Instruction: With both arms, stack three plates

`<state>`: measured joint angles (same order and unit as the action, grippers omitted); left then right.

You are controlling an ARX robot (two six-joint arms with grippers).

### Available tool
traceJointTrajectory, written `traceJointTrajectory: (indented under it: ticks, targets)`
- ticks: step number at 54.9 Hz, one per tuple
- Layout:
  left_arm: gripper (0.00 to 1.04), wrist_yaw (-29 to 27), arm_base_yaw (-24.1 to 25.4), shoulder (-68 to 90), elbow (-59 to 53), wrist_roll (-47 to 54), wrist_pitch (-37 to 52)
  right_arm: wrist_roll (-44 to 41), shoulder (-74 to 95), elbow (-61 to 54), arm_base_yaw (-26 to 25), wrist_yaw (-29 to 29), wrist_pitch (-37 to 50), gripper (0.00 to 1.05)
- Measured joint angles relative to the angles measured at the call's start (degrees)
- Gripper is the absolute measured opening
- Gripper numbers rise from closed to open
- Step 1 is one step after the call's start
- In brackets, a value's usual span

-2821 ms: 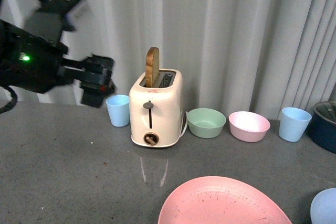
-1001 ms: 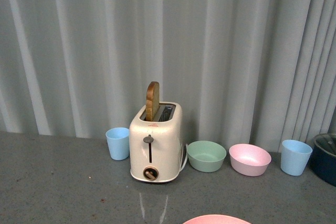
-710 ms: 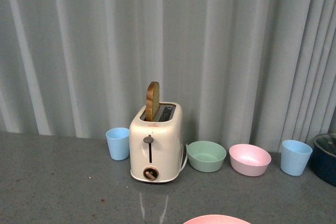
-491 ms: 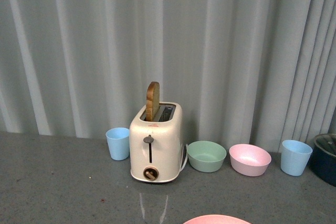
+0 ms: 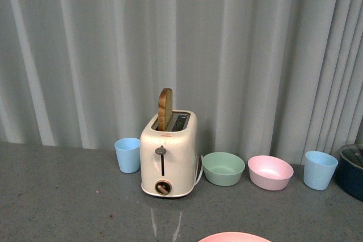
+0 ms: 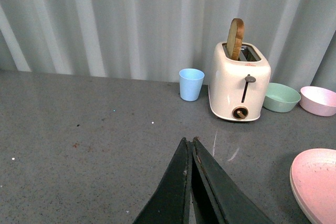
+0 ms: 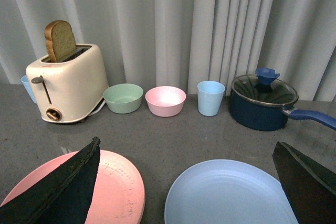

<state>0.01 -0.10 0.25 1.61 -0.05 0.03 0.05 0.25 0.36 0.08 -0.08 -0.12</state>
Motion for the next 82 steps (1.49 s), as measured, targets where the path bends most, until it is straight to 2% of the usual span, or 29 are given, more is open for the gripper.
traceJointTrajectory:
  ticks: [3, 5, 18, 25, 26, 28, 29, 31, 33, 36, 40, 42, 45, 52, 57, 63, 72, 82]
  targets:
    - [0.04, -0.02, 0.0, -0.02, -0.02, -0.02, 0.0, 0.0, 0.0, 0.0, 0.0, 0.0, 0.0, 0.97]
    - [0.07, -0.02, 0.0, -0.02, -0.02, -0.02, 0.0, 0.02, 0.0, 0.0, 0.0, 0.0, 0.0, 0.97]
    - [0.5, -0.02, 0.0, -0.02, -0.02, -0.04, 0.0, 0.0, 0.0, 0.0, 0.0, 0.0, 0.0, 0.97]
    - [0.84, -0.02, 0.0, -0.04, -0.02, -0.04, 0.0, 0.0, 0.0, 0.0, 0.0, 0.0, 0.0, 0.97]
    - [0.89, -0.02, 0.0, -0.04, 0.0, -0.02, 0.0, -0.68, 0.13, 0.0, 0.26, 1.2, 0.17, 0.97]
    - [0.96, 0.02, 0.0, -0.02, 0.0, -0.02, 0.0, -5.88, 2.56, 0.02, 3.3, 12.37, 4.17, 0.97]
    - [0.99, 0.0, 0.0, -0.02, 0.0, -0.02, 0.0, -7.26, 3.39, 0.09, 3.72, 15.06, 5.38, 0.97]
    - [0.99, -0.2, 0.0, -0.04, 0.0, -0.02, 0.0, -11.78, 6.86, 0.48, 4.07, 22.86, 9.51, 0.97]
    - [0.97, 0.02, 0.0, -0.04, -0.02, -0.02, 0.0, -18.51, 12.22, 1.07, 1.33, 25.68, 15.39, 0.97]
    - [0.98, -0.02, 0.0, -0.04, 0.0, -0.02, 0.0, -23.82, 22.12, 2.6, -5.09, 22.23, 25.9, 0.97]
    - [0.98, -0.02, 0.0, -0.04, -0.02, -0.02, 0.0, -24.35, 36.81, 7.52, -13.33, 15.02, 37.51, 0.97]
    - [0.98, -0.02, 0.0, -0.04, -0.02, -0.02, 0.0, -23.02, 45.09, 11.85, -17.05, 11.37, 39.76, 0.97]
    - [0.98, -0.02, 0.0, -0.04, 0.0, -0.02, 0.0, -19.58, 54.42, 17.55, -20.63, 7.02, 37.68, 0.97]
    - [0.98, -0.02, 0.0, -0.04, 0.0, -0.02, 0.0, -10.25, 73.33, 30.14, -26.36, -0.68, 26.88, 0.97]
    - [0.98, -0.02, 0.0, -0.04, -0.02, -0.02, 0.0, -4.33, 83.65, 38.8, -29.35, -3.48, 19.5, 0.97]
    - [0.98, -0.02, 0.0, -0.04, 0.0, -0.02, 0.0, -1.6, 93.22, 48.06, -32.09, -5.29, 11.23, 0.97]
    - [0.98, -0.02, 0.0, -0.04, -0.02, -0.02, 0.0, -4.24, 102.22, 54.27, -34.4, -8.39, 2.08, 0.97]
    - [0.98, -0.02, 0.0, -0.04, 0.0, -0.02, 0.0, -13.44, 105.92, 53.27, -34.34, -10.38, -0.17, 0.97]
